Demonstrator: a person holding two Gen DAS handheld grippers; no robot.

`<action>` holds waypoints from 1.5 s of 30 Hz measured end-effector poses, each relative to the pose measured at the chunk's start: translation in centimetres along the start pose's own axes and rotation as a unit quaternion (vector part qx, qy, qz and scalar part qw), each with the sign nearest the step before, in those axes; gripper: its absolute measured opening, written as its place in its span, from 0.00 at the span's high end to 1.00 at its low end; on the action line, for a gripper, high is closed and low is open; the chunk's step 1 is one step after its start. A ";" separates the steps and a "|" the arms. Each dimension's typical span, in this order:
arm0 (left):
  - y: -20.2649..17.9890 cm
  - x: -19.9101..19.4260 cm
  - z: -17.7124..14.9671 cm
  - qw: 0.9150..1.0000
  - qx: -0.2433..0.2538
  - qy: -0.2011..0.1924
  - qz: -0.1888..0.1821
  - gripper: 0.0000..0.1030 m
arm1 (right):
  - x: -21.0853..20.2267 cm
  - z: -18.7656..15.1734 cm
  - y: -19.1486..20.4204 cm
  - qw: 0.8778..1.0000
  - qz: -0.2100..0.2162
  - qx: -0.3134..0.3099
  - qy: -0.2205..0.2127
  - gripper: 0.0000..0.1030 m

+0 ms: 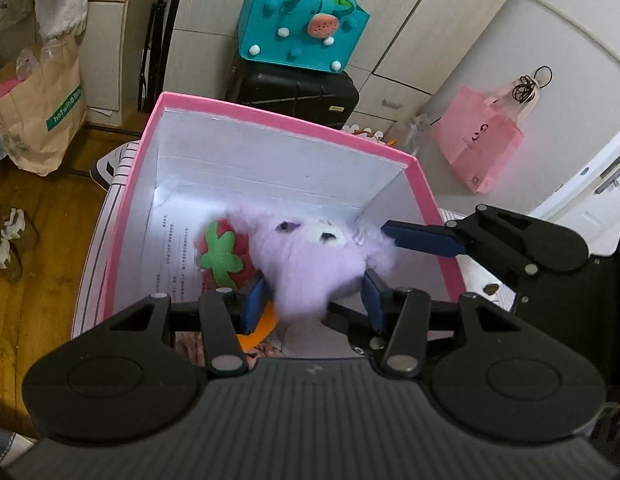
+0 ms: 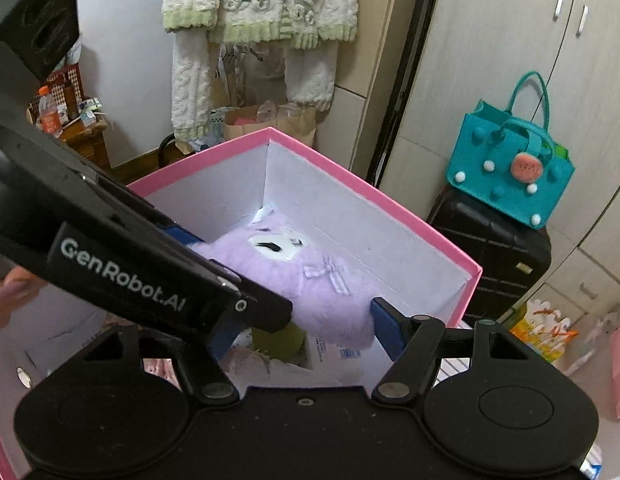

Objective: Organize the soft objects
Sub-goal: 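Lower the lavender plush into the box and open the left gripper, then withdraw the left gripper from the box toward the white fluffy plush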

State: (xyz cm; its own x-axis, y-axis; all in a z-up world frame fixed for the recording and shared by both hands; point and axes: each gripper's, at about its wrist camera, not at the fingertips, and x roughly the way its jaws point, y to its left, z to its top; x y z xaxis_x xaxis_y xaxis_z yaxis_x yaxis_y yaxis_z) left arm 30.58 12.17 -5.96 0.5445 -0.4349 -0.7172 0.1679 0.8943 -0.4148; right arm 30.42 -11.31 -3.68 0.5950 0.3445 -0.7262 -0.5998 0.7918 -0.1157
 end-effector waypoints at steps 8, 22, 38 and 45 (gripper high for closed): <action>-2.0 -2.7 -1.2 0.997 0.065 -0.035 0.038 0.50 | -1.0 -0.7 -0.4 1.000 -0.015 0.015 0.013 0.29; -4.1 -9.4 -4.4 0.993 0.103 -0.029 0.054 0.43 | -9.1 -4.1 -0.6 0.994 0.066 0.084 -0.024 0.29; -8.6 -16.2 -8.8 0.983 0.175 0.009 0.062 0.37 | -17.1 -7.3 2.2 0.991 0.097 0.081 -0.038 0.29; -10.9 -17.9 -12.2 0.971 0.227 0.011 0.071 0.34 | -19.7 -9.3 2.8 0.992 0.093 0.080 -0.031 0.28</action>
State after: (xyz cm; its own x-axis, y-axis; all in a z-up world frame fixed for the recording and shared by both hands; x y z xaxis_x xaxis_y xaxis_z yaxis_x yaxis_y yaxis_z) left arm 8.94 8.94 4.55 0.5714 -0.3023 -0.7630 0.4409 0.8972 -0.0254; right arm 12.06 -20.59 3.99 0.5172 0.5185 -0.6809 -0.6129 0.7797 0.1282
